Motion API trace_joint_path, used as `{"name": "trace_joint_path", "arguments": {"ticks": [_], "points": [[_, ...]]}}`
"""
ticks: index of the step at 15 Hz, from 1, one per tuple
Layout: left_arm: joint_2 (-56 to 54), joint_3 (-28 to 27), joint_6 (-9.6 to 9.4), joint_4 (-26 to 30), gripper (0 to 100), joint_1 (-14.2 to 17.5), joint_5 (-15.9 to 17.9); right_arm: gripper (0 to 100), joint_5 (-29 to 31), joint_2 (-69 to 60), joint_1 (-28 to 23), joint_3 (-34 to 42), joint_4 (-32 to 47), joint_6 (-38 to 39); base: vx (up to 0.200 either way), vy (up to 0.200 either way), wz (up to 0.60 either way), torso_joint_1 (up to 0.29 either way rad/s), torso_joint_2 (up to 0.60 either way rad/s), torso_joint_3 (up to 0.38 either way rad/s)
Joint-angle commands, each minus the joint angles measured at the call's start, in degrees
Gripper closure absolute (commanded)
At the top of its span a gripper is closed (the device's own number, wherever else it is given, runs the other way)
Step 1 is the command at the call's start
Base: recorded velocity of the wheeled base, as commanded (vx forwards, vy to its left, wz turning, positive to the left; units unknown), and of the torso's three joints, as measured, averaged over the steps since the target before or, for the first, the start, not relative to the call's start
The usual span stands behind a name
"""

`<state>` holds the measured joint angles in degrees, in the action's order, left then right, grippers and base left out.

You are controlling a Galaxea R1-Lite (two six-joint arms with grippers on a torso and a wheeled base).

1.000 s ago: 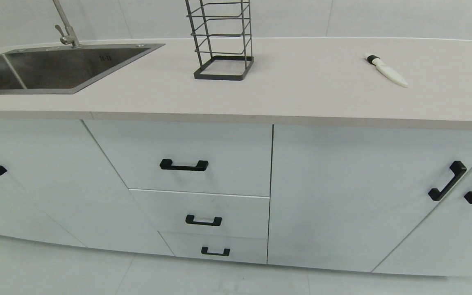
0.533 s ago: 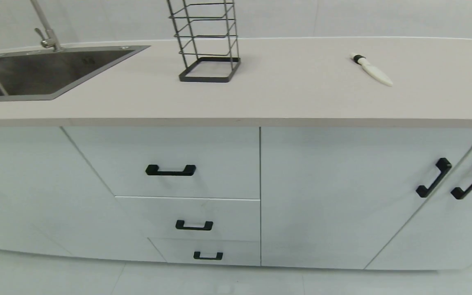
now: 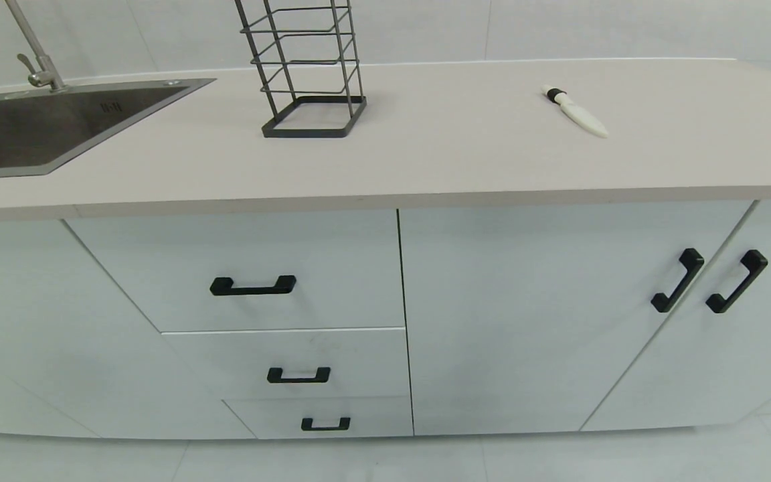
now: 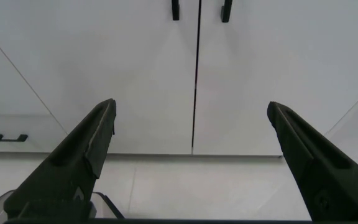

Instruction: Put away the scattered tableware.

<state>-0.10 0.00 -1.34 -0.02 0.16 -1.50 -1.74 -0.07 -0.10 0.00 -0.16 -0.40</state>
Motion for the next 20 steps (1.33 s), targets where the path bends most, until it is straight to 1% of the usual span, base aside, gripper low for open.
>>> {"name": "trace_joint_path", "arguments": {"ticks": [1, 4, 7, 9, 10, 12, 14, 16, 19, 20], "points": [[0.1, 0.0, 0.2, -0.2, 0, 0.0, 0.0, 0, 0.0, 0.1, 0.0, 0.0, 0.0, 0.1, 0.2, -0.2, 0.0, 0.002, 0.0, 0.007], [0.1, 0.0, 0.46, -0.1, 0, 0.0, 0.1, 0, 0.0, 0.1, 0.0, 0.0, 0.0, 0.1, 0.2, -0.2, 0.0, -0.001, 0.0, 0.002], [0.1, 0.0, 0.81, -0.1, 0, 0.0, 0.1, 0, 0.0, 0.1, 0.0, 0.0, 0.0, 0.0, 0.0, 0.0, 0.0, 0.0, 0.0, 0.0], [0.1, 0.0, 2.31, -0.1, 0, 0.0, 0.2, 0, 0.0, 0.1, 0.0, 0.0, 0.0, 0.0, 0.0, 0.0, 0.0, 0.0, 0.0, 0.0], [0.1, 0.0, 2.48, -0.1, 0, 0.0, 0.2, 0, 0.0, 0.1, 0.0, 0.0, 0.0, 0.0, 0.0, 0.0, 0.0, 0.0, 0.0, 0.0], [0.1, 0.0, 2.13, -0.1, 0, 0.0, 0.2, 0, 0.0, 0.1, 0.0, 0.0, 0.0, 0.0, 0.0, 0.0, 0.0, 0.0, 0.0, 0.0], [0.1, 0.0, 3.1, -0.1, 0, 0.0, 0.1, 0, 0.0, 0.1, 0.0, 0.0, 0.0, 0.0, 0.0, 0.0, 0.0, 0.0, 0.0, 0.0], [0.1, 0.0, 2.92, -0.1, 0, 0.0, 0.1, 0, 0.0, 0.1, 0.0, 0.0, 0.0, 0.0, 0.0, 0.2, 0.0, 0.005, 0.0, 0.007], [0.1, 0.0, 3.19, -0.1, 0, 0.0, 0.1, 0, 0.0, 0.1, 0.0, 0.0, 0.0, 0.1, 0.0, 0.2, 0.0, 0.001, 0.0, 0.002], [0.1, 0.0, 3.1, -0.1, 0, 0.0, 0.1, 0, 0.0, 0.1, 0.0, 0.0, 0.0, 0.1, 0.0, 0.0, 0.0, 0.0, 0.0, 0.0]]}}
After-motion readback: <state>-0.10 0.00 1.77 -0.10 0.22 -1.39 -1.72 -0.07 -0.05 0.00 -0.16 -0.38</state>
